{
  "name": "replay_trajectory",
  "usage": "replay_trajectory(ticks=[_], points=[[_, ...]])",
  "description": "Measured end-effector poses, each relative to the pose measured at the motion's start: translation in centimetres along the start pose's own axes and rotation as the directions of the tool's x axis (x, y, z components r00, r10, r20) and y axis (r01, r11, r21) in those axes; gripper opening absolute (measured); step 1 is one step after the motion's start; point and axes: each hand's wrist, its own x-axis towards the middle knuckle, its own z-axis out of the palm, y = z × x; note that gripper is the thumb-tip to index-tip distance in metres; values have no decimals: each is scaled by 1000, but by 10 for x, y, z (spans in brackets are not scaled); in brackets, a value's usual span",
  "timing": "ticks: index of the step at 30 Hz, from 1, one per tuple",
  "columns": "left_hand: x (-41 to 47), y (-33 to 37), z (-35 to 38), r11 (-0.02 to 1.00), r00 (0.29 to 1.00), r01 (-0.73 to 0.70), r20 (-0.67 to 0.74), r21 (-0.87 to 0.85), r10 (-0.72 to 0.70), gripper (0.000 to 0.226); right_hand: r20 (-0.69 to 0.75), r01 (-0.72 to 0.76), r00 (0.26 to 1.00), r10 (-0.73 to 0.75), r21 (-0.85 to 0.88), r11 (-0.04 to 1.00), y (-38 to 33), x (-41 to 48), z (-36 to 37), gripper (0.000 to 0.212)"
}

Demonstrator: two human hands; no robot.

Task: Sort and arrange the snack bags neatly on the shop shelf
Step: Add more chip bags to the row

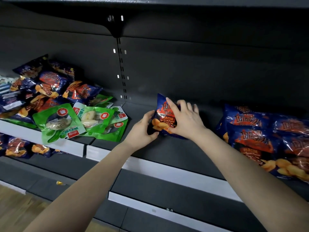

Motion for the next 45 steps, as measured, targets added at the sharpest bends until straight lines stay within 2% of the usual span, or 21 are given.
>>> replay_trajectory(ticks=[6,12,17,21,26,31,37,43,45], points=[[20,15,24,993,995,6,93,119,-18,69,-66,-170,984,162,-138,976,39,-11,-12,107],[26,16,44,942,987,-16,159,334,-40,60,-1,-301,951,310,-236,924,58,-14,-10,103],[27,11,47,938,991,-17,130,345,-29,54,36,-370,921,387,-226,901,55,-14,-1,96],[25,11,47,939,994,-15,107,343,-24,50,-2,-385,921,390,-156,910,53,-13,6,88],[23,14,47,943,994,8,99,332,-43,49,-20,-392,919,393,-121,912,53,-11,15,98],[23,15,46,940,993,24,100,339,-62,49,-46,-423,906,420,-94,901,49,-11,23,94],[23,16,45,941,992,36,99,336,-73,48,-31,-417,909,416,-38,908,34,-17,24,102],[23,16,45,945,993,42,92,324,-76,48,20,-248,969,247,29,968,13,-37,32,72],[23,17,45,946,993,39,89,320,-71,48,55,-233,971,232,29,972,10,-42,38,69]])
